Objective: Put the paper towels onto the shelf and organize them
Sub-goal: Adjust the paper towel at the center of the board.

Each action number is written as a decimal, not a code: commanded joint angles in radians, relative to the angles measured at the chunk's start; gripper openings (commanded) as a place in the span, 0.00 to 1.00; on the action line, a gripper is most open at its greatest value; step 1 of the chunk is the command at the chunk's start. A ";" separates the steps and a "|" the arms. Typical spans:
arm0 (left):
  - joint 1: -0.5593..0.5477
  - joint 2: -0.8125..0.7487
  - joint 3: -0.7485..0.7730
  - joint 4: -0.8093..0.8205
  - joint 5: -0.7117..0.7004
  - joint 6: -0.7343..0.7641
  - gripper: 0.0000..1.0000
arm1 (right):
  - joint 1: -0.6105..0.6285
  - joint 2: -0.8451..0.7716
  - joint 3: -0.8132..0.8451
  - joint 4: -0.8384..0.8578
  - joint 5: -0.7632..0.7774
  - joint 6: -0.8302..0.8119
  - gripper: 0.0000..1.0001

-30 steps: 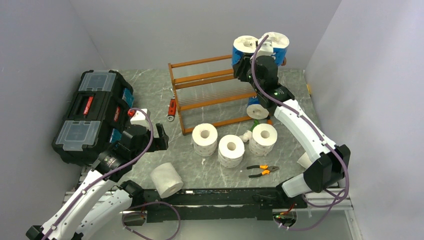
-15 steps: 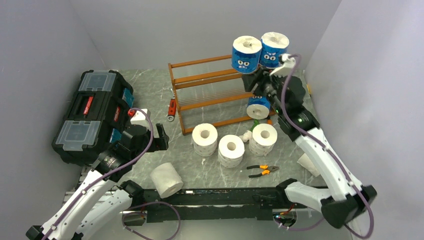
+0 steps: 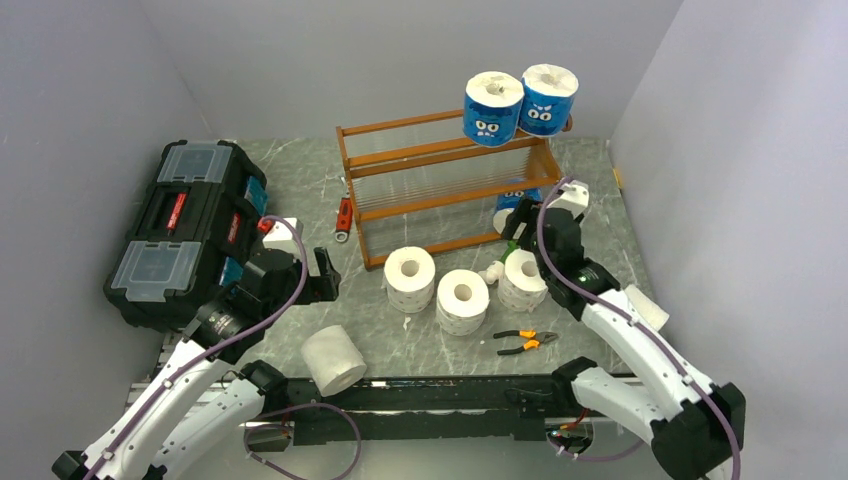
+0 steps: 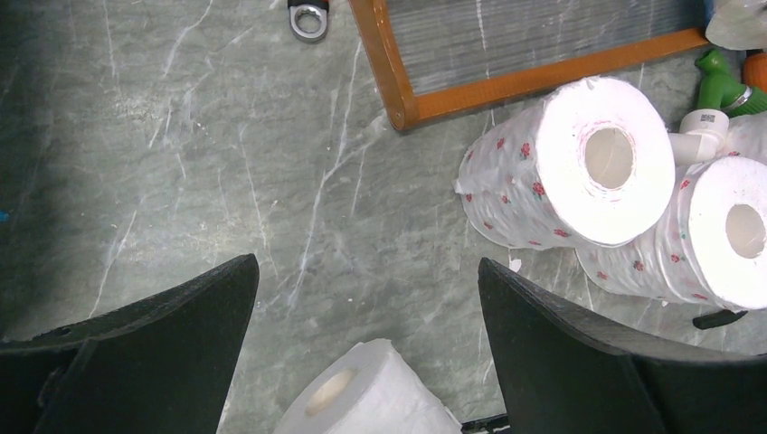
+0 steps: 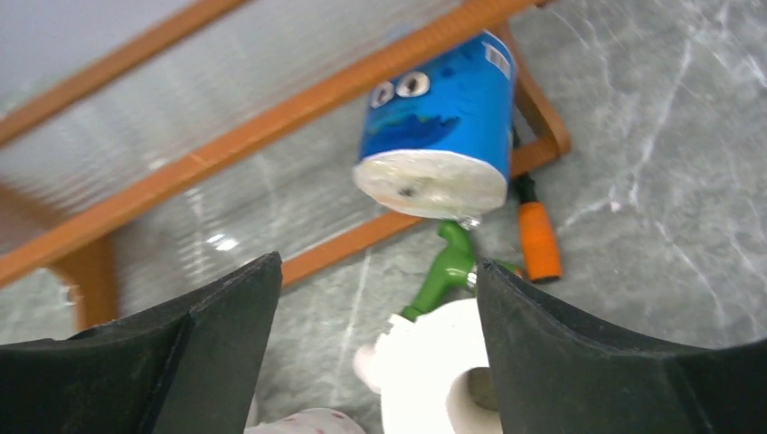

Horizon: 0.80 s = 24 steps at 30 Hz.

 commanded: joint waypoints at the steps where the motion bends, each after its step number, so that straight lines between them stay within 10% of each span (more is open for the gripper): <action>1: 0.005 -0.003 -0.002 0.037 0.025 0.021 0.98 | -0.005 0.052 -0.010 0.004 0.106 0.010 0.85; 24: 0.005 -0.026 -0.006 0.042 0.027 0.022 0.98 | -0.112 0.300 -0.070 0.247 0.106 0.044 0.92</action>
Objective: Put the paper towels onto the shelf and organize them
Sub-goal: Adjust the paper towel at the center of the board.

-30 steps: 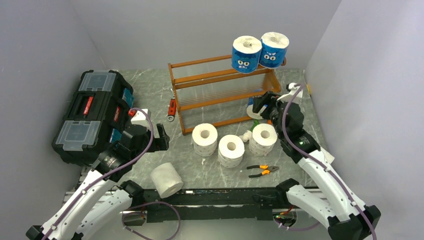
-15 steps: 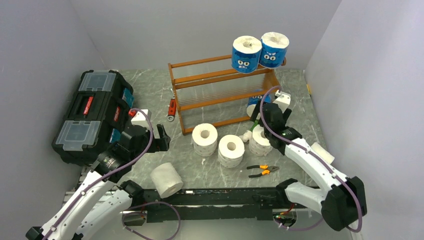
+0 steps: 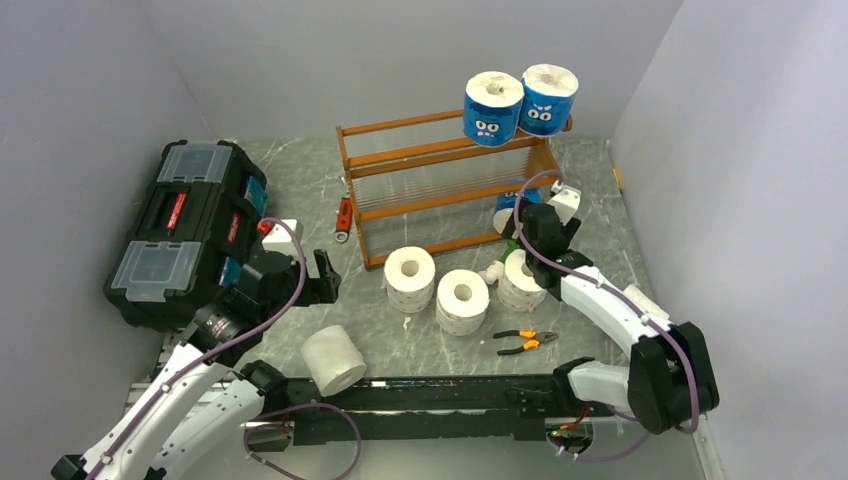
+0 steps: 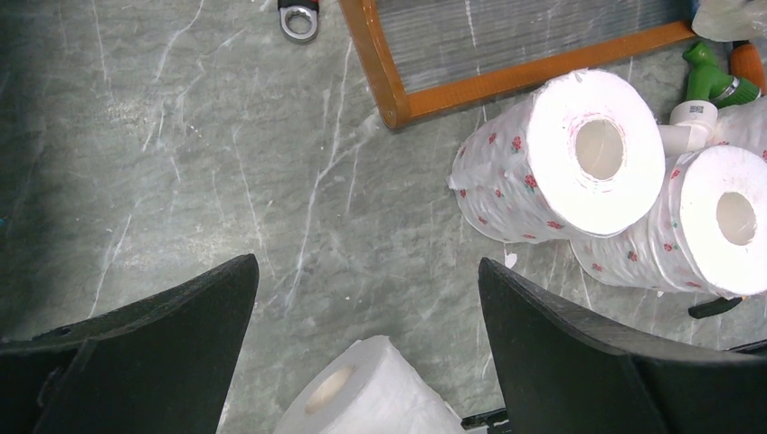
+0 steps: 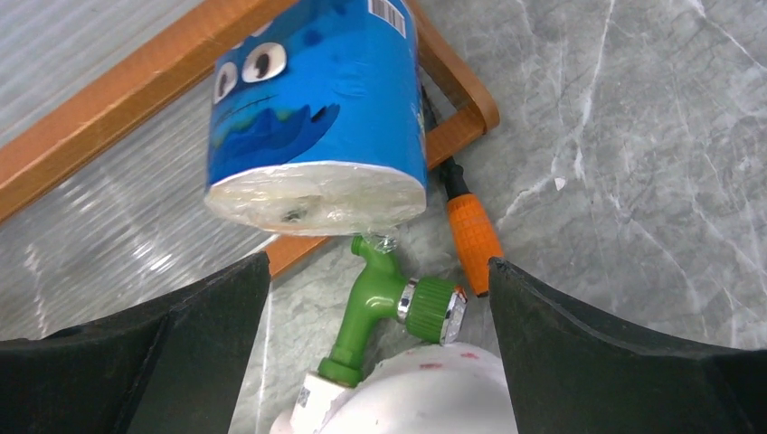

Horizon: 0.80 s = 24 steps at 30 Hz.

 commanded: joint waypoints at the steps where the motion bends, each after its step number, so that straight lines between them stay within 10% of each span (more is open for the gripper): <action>1: 0.004 -0.004 -0.001 0.040 0.002 0.007 0.98 | -0.030 0.036 -0.006 0.100 -0.004 0.021 0.91; 24: 0.005 0.010 -0.003 0.042 0.010 0.004 0.98 | -0.056 -0.191 -0.184 -0.002 -0.312 0.220 0.83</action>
